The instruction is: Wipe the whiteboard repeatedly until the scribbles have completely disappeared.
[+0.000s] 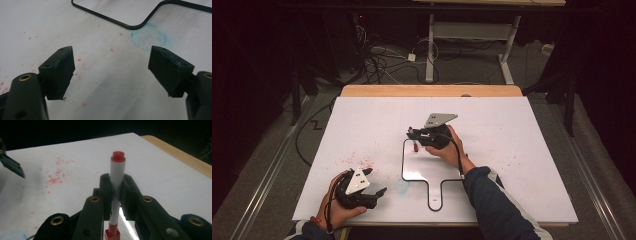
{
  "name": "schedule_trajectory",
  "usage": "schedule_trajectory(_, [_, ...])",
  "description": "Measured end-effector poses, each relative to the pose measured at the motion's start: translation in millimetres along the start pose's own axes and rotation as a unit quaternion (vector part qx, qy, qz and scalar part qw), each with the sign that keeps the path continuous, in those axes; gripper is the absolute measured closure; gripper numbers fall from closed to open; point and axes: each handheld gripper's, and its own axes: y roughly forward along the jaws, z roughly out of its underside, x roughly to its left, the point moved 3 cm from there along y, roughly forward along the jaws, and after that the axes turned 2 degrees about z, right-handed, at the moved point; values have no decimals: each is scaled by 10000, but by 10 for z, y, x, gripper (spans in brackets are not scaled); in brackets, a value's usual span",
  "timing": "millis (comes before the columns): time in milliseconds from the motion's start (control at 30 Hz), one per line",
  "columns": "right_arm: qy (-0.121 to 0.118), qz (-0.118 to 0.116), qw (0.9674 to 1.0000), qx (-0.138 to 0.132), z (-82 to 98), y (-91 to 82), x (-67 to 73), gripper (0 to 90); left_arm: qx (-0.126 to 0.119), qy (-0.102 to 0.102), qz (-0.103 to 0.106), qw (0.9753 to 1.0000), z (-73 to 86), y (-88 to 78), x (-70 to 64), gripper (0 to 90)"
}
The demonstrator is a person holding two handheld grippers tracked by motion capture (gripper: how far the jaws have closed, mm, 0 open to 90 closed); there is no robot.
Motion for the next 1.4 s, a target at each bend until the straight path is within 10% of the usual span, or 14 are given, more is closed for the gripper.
schedule_trajectory(567, [-44,233,9997,-62,64,-98,-130,816,10,40,61,10000,0,3,-15,202])
schedule_trajectory(867, [-292,-178,9993,-161,37,3,105,816,27,53,83,9999,0,7,-18,202])
schedule_trajectory(1400, [-307,515,9982,-72,137,-239,-214,816,38,46,114,9999,7,11,-23,202])
